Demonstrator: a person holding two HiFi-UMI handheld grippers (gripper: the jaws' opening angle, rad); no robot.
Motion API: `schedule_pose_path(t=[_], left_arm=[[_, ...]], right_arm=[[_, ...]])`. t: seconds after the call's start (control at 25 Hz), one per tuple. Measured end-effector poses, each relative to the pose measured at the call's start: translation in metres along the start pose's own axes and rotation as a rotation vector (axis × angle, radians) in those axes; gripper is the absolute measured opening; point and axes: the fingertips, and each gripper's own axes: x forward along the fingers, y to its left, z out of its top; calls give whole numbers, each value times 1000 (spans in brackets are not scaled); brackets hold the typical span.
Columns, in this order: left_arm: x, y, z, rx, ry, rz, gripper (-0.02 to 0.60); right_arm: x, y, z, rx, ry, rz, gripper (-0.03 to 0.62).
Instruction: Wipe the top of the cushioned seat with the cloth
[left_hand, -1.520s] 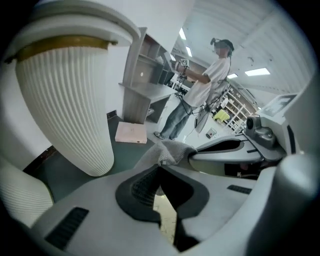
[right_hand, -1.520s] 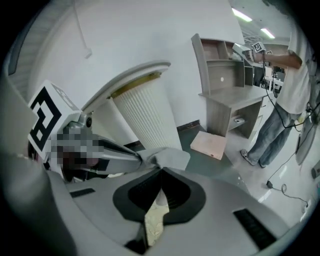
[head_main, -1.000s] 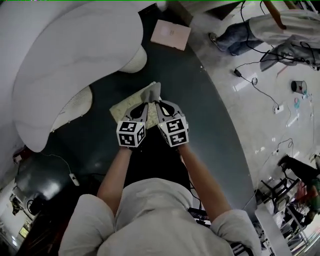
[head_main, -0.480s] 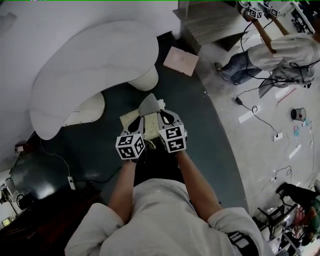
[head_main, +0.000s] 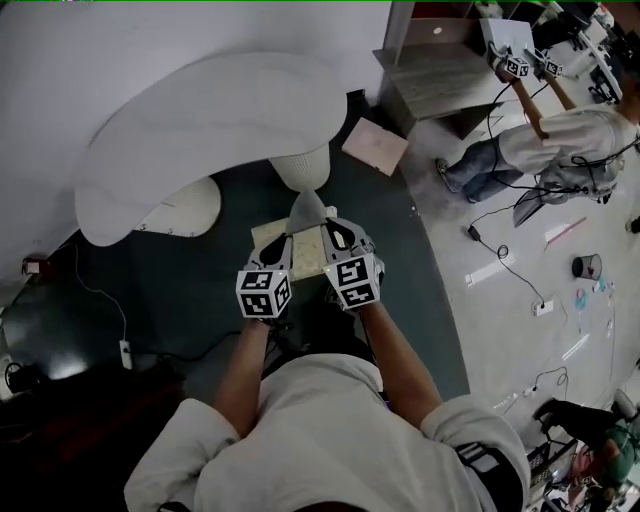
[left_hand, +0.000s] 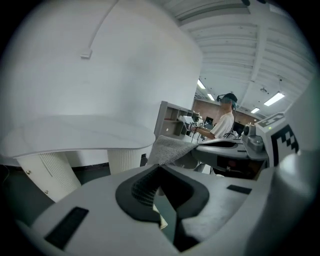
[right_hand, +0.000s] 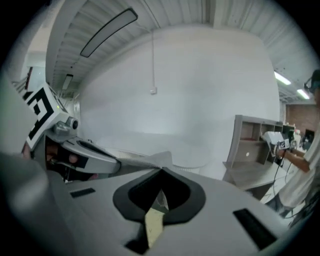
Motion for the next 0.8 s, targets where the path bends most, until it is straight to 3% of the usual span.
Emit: schedule_pose_path(t=[0.12,0.24,0.48,0.68,0.8], left_arm=[[-30,3,-1,-38,-45,14,18],[-66,-1,-3,-20,-92,15,18],[-145,-20,-15,22,-201,22,18],[-203,-45,-48,60,-231,20,18],[-227,-55,-65,43,-226,4,18]], right_arm=[[-20,28,7,-67,-23,-52,14],[-47,57,14,-3,-68,-77,14],[-107,110,39,3,-146,-106,14],[-163,157,40,-9,-185,-119,14],[-187,176,31,-15,-173,-128,14]])
